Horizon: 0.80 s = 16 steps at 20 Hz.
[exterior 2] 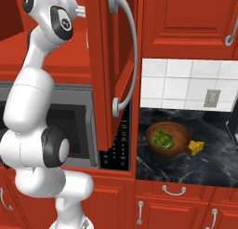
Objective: Pick the cheese from the fridge and the cheese grater from the cabinet and place them next to the salad bowl.
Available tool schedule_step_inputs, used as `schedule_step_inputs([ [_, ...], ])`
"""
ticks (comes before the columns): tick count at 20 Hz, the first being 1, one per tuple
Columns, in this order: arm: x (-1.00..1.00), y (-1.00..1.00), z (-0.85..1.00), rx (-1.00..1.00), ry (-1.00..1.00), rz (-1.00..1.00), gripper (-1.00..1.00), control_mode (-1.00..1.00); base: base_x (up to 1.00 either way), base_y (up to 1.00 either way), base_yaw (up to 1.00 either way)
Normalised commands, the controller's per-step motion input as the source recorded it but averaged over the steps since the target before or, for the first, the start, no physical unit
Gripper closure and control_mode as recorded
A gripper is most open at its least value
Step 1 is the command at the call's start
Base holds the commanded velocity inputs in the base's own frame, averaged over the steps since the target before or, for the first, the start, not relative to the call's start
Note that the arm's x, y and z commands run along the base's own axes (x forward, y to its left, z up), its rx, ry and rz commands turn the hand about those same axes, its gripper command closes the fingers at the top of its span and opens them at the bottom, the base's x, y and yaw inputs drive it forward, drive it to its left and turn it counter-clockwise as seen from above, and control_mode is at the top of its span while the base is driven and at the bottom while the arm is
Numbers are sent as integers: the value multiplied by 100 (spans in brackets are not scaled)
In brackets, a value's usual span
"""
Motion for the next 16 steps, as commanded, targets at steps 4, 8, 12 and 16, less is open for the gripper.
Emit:
schedule_step_inputs([
  [4,0,30,-8,0,0,0,100,-100,0,0,0],
  [8,-17,18,-20,-3,-3,0,100,-100,0,0,0],
  [12,-14,0,0,0,0,0,100,-100,0,0,0],
  [16,-18,3,0,0,0,0,100,-100,0,0,0],
])
